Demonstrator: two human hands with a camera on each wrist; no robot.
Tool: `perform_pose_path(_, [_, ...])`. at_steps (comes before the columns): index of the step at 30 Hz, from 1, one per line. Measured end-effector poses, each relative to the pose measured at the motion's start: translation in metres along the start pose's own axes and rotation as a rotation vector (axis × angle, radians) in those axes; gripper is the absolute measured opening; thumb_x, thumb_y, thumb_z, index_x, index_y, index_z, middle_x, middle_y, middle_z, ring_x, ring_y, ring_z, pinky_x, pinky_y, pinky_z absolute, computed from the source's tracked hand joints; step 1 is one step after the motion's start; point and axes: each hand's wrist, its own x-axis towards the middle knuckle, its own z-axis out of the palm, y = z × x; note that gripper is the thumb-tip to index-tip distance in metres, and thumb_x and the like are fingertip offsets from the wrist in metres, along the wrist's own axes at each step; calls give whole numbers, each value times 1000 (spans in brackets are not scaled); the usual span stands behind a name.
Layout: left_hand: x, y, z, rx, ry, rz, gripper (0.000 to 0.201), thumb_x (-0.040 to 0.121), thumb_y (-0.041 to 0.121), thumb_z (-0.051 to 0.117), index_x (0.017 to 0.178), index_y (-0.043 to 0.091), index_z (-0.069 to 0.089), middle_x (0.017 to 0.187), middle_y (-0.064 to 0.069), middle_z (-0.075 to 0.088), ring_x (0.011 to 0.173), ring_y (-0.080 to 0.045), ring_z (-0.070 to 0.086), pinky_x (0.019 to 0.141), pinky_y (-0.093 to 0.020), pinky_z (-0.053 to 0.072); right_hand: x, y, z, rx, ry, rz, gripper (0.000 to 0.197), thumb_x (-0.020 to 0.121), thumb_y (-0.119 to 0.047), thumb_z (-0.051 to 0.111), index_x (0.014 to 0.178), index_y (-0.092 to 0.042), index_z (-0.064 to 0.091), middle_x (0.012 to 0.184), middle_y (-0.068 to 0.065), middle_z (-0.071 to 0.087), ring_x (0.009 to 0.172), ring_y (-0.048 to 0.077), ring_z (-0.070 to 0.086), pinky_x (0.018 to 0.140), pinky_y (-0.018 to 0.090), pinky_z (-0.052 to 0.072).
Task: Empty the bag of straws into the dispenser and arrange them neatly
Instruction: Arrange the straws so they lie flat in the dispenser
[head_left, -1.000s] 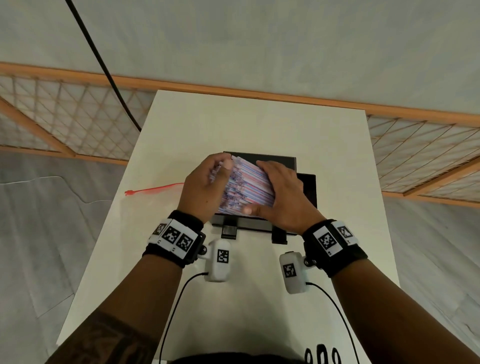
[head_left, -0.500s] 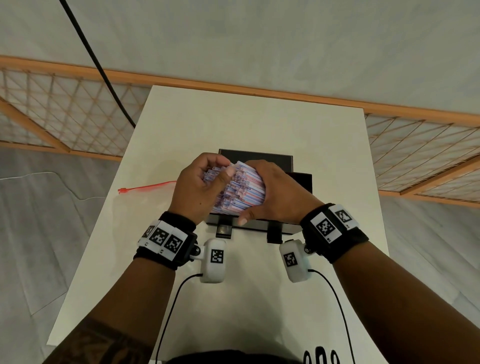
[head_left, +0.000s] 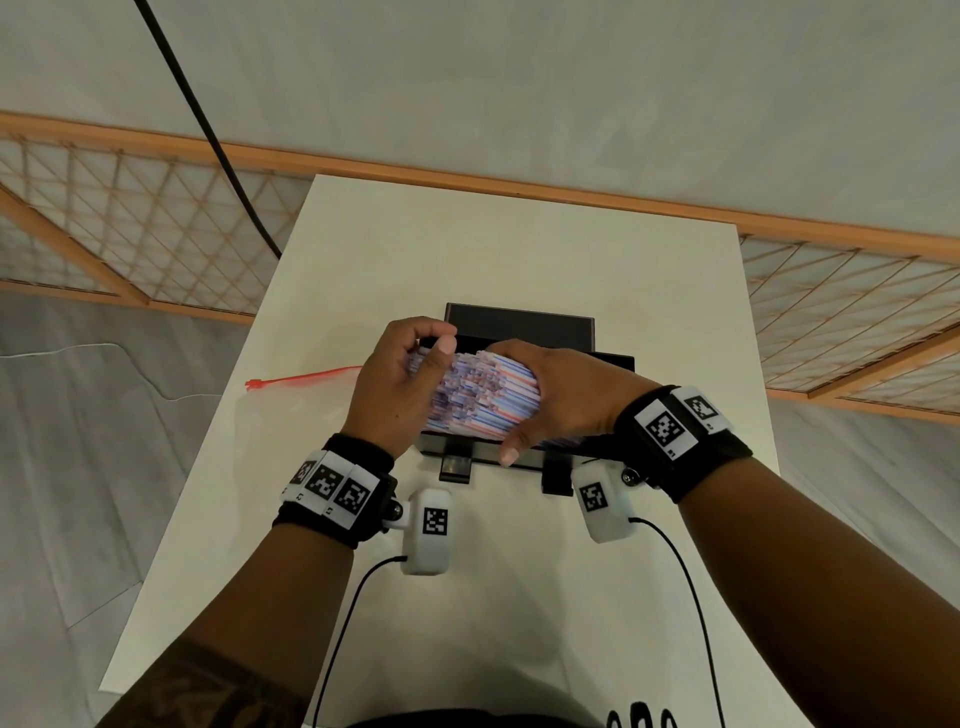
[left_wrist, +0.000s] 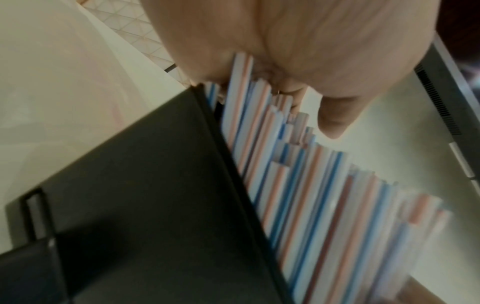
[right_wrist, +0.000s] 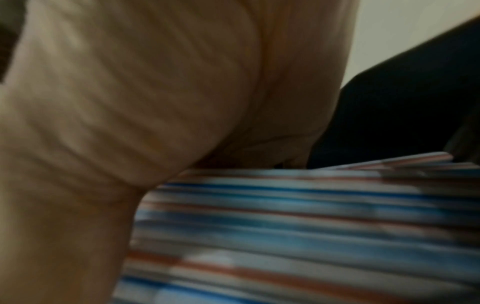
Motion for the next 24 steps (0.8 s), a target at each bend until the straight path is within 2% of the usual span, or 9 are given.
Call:
perform_pose_path(2, [-1, -4, -1, -49, -2, -30, 45, 92, 56, 50, 122, 24, 60, 125, 6, 64, 117, -14, 61, 102, -46, 50, -1, 3, 1, 3, -11, 16, 104, 56, -47, 99, 143, -39, 43, 124, -15, 66, 113, 6, 63, 107, 31, 48])
perform_pose_path(6, [-12, -7, -3, -48, 43, -25, 50, 92, 55, 49, 132, 25, 52, 133, 11, 57, 121, -8, 57, 103, -43, 51, 3, 4, 3, 11, 3, 14, 104, 55, -49, 99, 142, -41, 43, 124, -16, 65, 113, 8, 63, 109, 35, 48])
perform_pose_path(10, [-31, -10, -2, -38, 60, -22, 68, 85, 62, 53, 141, 25, 45, 133, 9, 57, 115, 2, 60, 95, -23, 54, 5, 4, 4, -12, 3, 28, 105, 54, -52, 98, 142, -41, 43, 124, -16, 65, 113, 8, 63, 110, 36, 48])
perform_pose_path(12, [-38, -11, 0, -81, 17, -5, 83, 78, 64, 64, 146, 22, 41, 137, 8, 54, 119, 5, 57, 94, -13, 50, 5, 3, 3, -31, -4, 38, 104, 54, -52, 98, 141, -40, 44, 123, -17, 65, 112, 7, 62, 110, 36, 49])
perform_pose_path(14, [-42, -11, 2, -114, -22, 7, 100, 67, 68, 73, 147, 21, 37, 141, 6, 51, 123, 3, 55, 93, -9, 48, 4, 1, 2, -43, -8, 34, 102, 54, -51, 99, 140, -38, 46, 123, -17, 64, 112, 6, 62, 109, 36, 49])
perform_pose_path(17, [-41, -11, 6, -88, -35, 59, 116, 53, 69, 81, 147, 17, 37, 141, 2, 48, 128, -9, 53, 101, -22, 50, 4, -5, 2, -78, 19, 5, 101, 55, -51, 98, 140, -37, 46, 123, -16, 65, 113, 9, 63, 107, 37, 50])
perform_pose_path(20, [-38, -8, 9, -68, -36, 84, 118, 47, 67, 86, 143, 17, 40, 135, 0, 52, 125, -14, 55, 103, -37, 51, 5, -9, 6, -137, 55, -39, 97, 57, -57, 94, 139, -39, 45, 121, -15, 66, 109, 11, 64, 102, 41, 53])
perform_pose_path(22, [-37, -7, 10, -55, -30, 83, 113, 47, 67, 87, 140, 21, 42, 131, 3, 54, 122, -14, 57, 100, -40, 52, 6, -10, 8, -148, 46, -31, 96, 60, -55, 93, 140, -39, 43, 121, -14, 66, 109, 11, 64, 102, 40, 53])
perform_pose_path(24, [-37, -9, 11, -30, -23, 74, 119, 47, 68, 85, 146, 21, 38, 136, 3, 52, 126, -13, 55, 102, -41, 51, 7, -9, 8, -117, 34, -30, 96, 63, -47, 95, 142, -34, 43, 122, -13, 65, 110, 11, 63, 102, 37, 52])
